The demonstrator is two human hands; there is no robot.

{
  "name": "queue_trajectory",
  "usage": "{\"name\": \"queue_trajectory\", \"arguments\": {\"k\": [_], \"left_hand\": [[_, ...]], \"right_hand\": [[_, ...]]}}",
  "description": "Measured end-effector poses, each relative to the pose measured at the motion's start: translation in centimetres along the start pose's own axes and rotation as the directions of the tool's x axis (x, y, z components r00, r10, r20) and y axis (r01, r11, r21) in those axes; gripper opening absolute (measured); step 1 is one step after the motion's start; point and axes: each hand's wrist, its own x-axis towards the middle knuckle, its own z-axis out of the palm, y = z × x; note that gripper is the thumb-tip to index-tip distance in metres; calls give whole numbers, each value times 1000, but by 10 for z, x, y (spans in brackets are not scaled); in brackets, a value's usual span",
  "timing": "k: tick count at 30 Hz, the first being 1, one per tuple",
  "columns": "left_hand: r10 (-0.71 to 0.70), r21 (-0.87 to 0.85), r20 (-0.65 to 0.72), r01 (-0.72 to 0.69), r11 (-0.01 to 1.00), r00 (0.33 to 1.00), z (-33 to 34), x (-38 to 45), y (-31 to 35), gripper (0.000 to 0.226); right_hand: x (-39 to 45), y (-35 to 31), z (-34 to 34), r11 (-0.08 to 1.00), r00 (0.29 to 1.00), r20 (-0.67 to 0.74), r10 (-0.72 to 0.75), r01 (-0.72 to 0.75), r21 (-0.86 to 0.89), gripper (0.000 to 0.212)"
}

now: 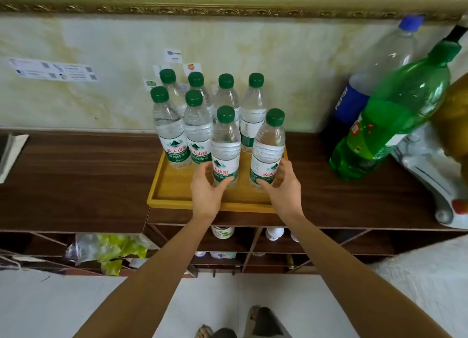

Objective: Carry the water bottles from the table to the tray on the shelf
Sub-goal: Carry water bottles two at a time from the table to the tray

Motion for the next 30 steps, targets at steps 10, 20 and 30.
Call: {"name": "queue_trajectory", "arguments": {"k": [10,20,30], "left_hand": [[-71,56,-142,80,995,987,18,26,4,53],[-75,112,-177,95,989,981,15,28,13,38],[-90,360,15,79,930,996,-1,12,4,50]], "right_hand": [[1,4,3,997,1000,-9,30,-31,-68,63],[4,4,0,995,1000,9,24,-23,-95,62],[1,10,4,997,1000,12,25,-24,-70,65]]}}
